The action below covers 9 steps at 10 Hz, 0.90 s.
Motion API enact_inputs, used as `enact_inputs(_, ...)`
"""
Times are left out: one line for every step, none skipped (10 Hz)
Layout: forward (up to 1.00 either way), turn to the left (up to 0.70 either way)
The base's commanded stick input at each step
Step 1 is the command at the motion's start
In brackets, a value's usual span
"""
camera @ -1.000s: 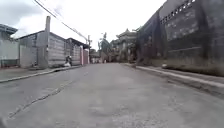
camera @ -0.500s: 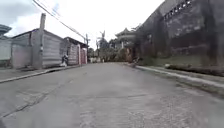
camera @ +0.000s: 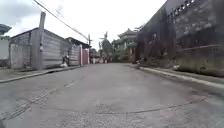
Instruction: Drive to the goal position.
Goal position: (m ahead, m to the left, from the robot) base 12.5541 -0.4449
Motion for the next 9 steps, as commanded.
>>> enact_inputs(1.0, 0.19)
enact_inputs(1.0, 0.19)
enact_inputs(1.0, -0.06)
enact_inputs(1.0, -0.21)
enact_inputs(1.0, -0.21)
enact_inputs(1.0, -0.21)
enact_inputs(1.0, -0.21)
enact_inputs(1.0, -0.21)
enact_inputs(1.0, -0.21)
